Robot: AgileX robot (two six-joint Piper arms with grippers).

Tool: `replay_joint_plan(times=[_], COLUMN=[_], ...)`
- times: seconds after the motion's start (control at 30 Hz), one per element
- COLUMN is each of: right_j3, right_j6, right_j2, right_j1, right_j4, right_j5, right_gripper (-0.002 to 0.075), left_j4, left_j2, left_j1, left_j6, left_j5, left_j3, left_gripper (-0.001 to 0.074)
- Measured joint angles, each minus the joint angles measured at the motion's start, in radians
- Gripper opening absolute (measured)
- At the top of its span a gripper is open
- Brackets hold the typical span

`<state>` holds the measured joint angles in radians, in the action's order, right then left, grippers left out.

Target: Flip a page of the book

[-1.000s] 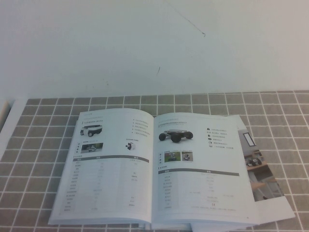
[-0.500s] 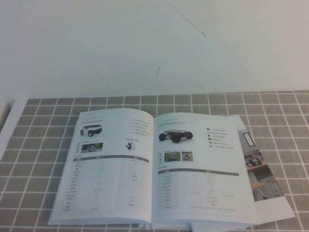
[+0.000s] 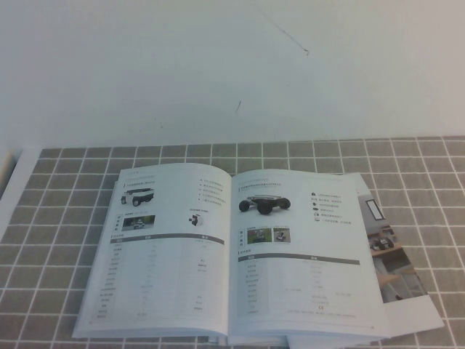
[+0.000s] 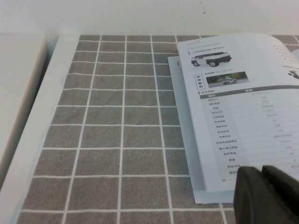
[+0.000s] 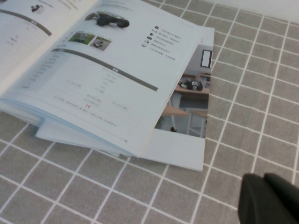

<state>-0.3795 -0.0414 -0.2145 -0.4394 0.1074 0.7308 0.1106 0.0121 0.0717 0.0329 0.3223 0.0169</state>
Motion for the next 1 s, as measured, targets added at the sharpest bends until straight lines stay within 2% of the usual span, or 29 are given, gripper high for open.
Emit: replay_joint_plan(times=[0.87, 1.0], right_j3=[0.008, 0.043], right_j6=[0.000, 0.005], right_j2=[0.000, 0.026], right_j1=[0.000, 0.066], right_j4=[0.000, -0.018], right_j5=[-0.013, -0.088], right_gripper=[-0.0002, -0.0002], left_j4=[-0.003, -0.005], left_j2=[0.000, 0.000], left_j1=[0.000, 0.000], left_j6=[0.002, 0.002], left_j5=[0.003, 0.003], left_j3=[0.000, 0.000], left_gripper=[-0.0004, -0.0004])
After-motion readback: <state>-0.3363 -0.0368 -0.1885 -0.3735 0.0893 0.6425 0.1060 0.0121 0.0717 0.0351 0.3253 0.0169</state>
